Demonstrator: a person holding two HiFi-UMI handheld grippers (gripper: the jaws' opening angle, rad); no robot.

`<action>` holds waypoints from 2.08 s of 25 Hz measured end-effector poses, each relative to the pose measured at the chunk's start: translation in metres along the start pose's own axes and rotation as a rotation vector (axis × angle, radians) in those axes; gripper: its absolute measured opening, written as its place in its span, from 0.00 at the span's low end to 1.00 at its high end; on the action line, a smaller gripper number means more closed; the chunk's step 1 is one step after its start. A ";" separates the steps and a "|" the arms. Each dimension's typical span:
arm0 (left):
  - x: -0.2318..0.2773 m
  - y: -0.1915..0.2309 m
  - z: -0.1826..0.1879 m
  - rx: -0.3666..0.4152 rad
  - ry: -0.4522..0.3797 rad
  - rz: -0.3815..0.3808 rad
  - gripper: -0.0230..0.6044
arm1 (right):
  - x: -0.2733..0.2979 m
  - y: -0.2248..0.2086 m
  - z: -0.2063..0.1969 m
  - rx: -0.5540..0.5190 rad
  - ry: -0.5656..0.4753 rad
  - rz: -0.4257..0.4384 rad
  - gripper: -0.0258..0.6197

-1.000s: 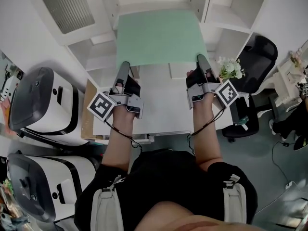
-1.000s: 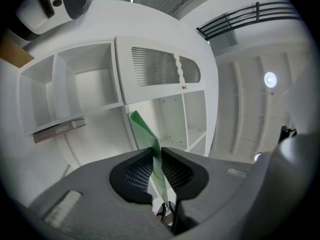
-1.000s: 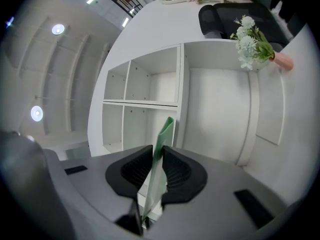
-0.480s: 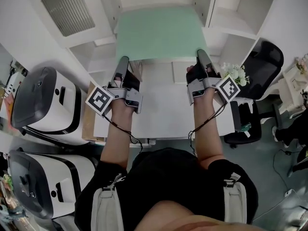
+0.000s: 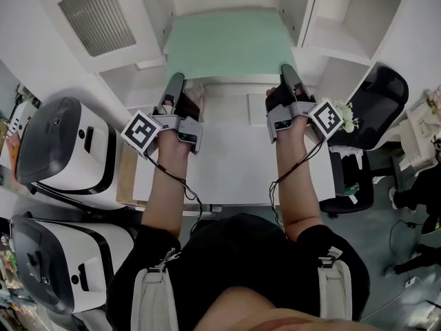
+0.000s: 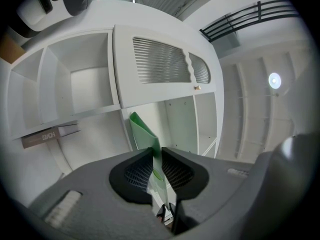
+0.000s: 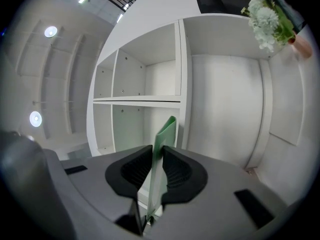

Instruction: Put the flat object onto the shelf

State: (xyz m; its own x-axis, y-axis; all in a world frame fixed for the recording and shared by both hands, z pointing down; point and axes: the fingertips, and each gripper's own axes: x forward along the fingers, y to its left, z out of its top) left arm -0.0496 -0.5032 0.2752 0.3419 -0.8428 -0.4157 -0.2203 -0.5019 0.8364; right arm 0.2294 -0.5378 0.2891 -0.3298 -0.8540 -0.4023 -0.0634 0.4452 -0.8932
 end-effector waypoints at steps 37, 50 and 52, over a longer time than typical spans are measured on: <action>0.094 0.050 0.037 -0.042 0.015 0.114 0.13 | 0.087 -0.037 0.014 0.071 0.030 -0.108 0.14; 0.094 0.055 0.038 0.006 0.016 0.140 0.20 | 0.088 -0.032 0.015 -0.048 0.028 -0.124 0.18; 0.094 0.052 0.039 0.045 0.022 0.138 0.21 | 0.087 -0.030 0.015 -0.047 0.029 -0.112 0.19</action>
State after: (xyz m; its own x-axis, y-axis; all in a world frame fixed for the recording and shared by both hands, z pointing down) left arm -0.0645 -0.6164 0.2661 0.3248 -0.9004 -0.2893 -0.3071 -0.3897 0.8682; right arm 0.2164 -0.6295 0.2776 -0.3448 -0.8915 -0.2938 -0.1458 0.3601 -0.9215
